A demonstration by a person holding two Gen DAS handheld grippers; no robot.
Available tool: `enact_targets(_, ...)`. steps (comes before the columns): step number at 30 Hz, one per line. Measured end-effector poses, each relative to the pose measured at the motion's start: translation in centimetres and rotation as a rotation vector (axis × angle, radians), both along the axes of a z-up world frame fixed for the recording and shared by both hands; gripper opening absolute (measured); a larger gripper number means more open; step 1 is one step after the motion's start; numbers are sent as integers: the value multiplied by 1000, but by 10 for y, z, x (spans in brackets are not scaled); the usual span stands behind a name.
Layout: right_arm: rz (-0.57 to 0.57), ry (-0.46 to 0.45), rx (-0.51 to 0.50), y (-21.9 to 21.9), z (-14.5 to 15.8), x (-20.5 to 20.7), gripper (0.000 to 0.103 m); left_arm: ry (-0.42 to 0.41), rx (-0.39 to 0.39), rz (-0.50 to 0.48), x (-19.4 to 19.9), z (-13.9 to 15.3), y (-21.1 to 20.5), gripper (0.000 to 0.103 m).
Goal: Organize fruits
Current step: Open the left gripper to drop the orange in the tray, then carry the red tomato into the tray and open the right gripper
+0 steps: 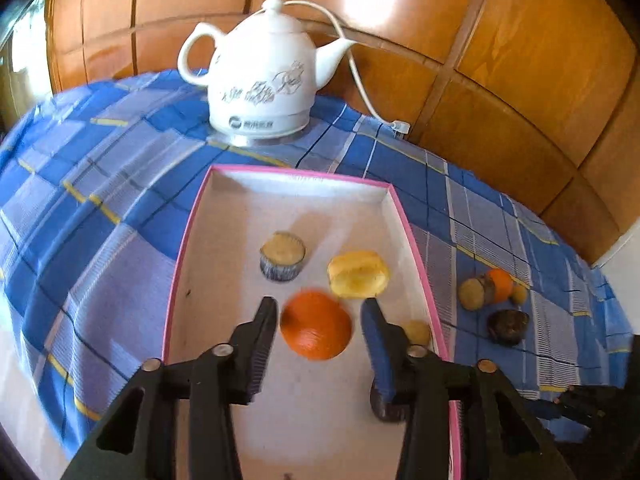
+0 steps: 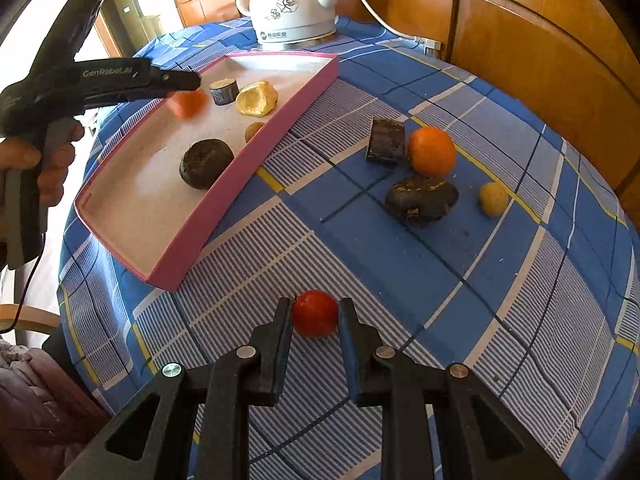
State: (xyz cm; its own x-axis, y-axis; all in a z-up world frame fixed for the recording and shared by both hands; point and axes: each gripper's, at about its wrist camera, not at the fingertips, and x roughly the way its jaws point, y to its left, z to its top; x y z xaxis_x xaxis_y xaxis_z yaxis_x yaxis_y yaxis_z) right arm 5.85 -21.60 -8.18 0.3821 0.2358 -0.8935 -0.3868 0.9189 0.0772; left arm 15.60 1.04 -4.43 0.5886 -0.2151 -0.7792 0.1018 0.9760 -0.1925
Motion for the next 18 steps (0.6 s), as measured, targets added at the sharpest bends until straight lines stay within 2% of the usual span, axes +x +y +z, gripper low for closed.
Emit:
enact_targets(2, 0, -1, 0, 1, 0, 0, 23, -33, 9, 17, -3, 5, -2, 69)
enact_targets(10, -4, 0, 3, 1, 0, 1, 23, -71, 82, 64, -34, 17, -2, 70)
enact_targets(14, -11, -1, 9, 0, 0, 0, 23, -74, 63, 85, -54, 20, 4, 76)
enact_targets(18, -13, -12, 3, 1, 0, -1, 23, -104, 102, 71, -73, 24, 3, 79)
